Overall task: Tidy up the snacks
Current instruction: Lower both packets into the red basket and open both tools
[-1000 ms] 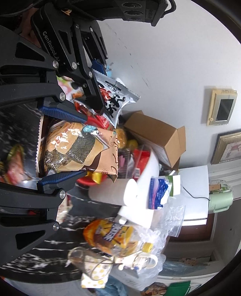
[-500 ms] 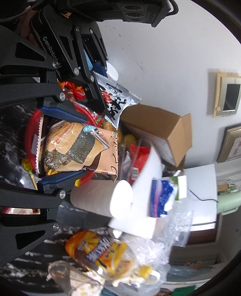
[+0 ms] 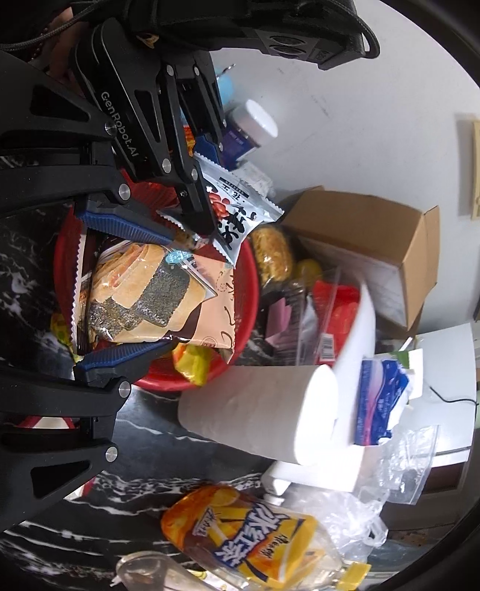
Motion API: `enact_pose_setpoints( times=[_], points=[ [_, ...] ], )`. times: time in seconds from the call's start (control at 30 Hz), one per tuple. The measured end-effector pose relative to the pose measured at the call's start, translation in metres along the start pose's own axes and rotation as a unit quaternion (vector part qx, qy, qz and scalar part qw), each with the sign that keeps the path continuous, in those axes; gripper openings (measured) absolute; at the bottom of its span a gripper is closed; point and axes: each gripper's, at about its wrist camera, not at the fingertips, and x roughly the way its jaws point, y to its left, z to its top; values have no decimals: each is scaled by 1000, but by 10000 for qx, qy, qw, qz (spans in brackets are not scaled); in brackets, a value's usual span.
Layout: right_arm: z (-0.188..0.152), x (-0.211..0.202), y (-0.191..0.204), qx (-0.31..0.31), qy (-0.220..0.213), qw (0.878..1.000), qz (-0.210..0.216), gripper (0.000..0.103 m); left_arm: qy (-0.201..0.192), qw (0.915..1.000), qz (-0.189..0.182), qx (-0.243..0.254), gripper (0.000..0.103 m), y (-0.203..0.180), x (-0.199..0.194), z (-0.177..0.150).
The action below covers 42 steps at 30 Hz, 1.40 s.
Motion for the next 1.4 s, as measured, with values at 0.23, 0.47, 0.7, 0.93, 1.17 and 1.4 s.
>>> enact_pose_setpoints(
  times=[0.23, 0.47, 0.7, 0.93, 1.17, 1.4],
  points=[
    [-4, 10, 0, -65, 166, 9998, -63, 51, 227, 9997, 26, -8, 28, 0, 15, -7],
    [-4, 13, -3, 18, 365, 9993, -33, 54, 264, 9996, 66, 35, 28, -1, 15, -7],
    [-1, 1, -2, -56, 282, 9994, -167, 60, 212, 9996, 170, 111, 28, -6, 8, -3],
    [1, -12, -6, -9, 152, 9996, -240, 60, 232, 9992, 256, 201, 29, -10, 1, -1],
    [3, -15, -6, 8, 143, 9993, -349, 60, 550, 9980, 268, 168, 47, -11, 14, -5],
    [5, -19, -9, 66, 135, 9990, -421, 60, 409, 9984, 375, 105, 63, -13, 1, -2]
  ],
)
